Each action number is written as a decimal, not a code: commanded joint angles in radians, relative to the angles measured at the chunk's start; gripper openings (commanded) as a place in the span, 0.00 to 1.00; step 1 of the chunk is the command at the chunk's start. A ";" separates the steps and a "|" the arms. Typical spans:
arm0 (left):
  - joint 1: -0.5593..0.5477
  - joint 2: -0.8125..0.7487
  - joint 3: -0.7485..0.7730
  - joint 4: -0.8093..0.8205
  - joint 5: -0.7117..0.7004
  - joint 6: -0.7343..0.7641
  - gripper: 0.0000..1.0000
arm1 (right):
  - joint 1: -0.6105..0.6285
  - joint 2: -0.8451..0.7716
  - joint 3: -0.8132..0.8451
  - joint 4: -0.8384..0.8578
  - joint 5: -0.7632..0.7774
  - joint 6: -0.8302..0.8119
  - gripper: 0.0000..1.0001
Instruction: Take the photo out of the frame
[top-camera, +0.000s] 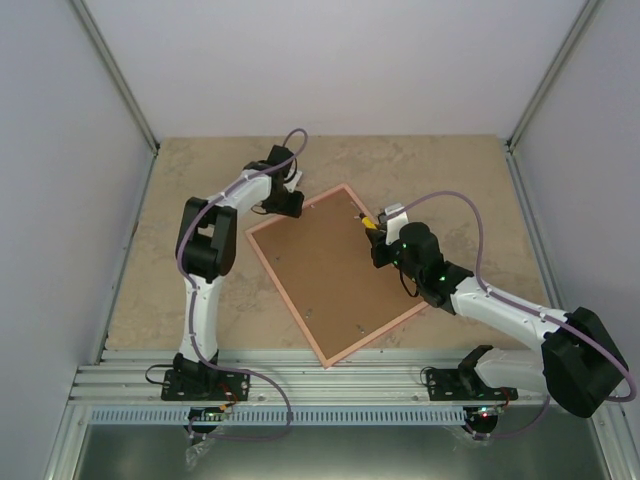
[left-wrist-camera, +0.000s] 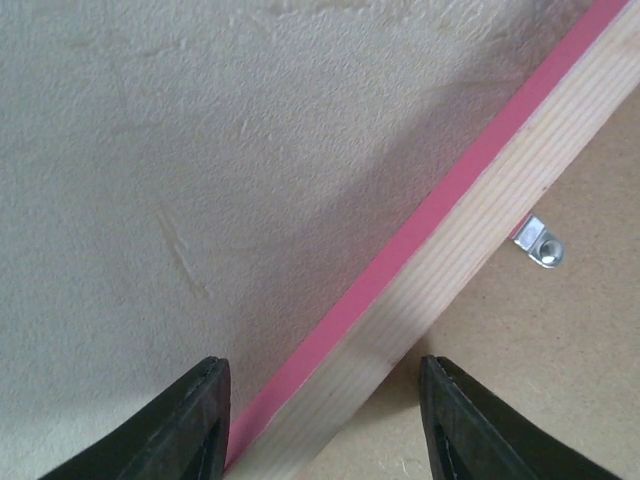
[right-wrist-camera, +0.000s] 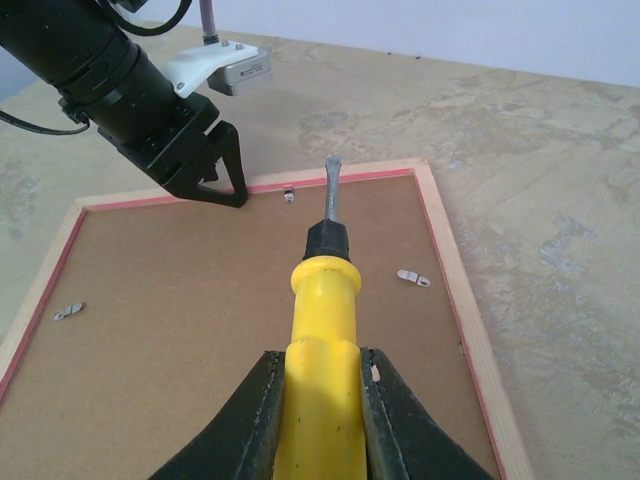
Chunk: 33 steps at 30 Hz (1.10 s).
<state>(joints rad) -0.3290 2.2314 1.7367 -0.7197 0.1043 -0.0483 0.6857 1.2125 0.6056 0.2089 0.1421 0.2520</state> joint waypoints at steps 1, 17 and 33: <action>-0.005 0.062 0.014 -0.034 0.028 0.013 0.51 | -0.002 -0.009 0.002 0.025 -0.006 0.007 0.00; 0.011 -0.028 -0.148 0.006 -0.028 -0.195 0.25 | -0.002 -0.004 0.014 0.008 -0.016 0.001 0.00; 0.015 -0.302 -0.612 0.222 -0.019 -0.507 0.21 | -0.002 0.051 0.050 -0.018 -0.067 -0.017 0.00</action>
<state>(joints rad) -0.3252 1.9472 1.2667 -0.4828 0.0963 -0.4046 0.6857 1.2434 0.6197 0.1871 0.0937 0.2470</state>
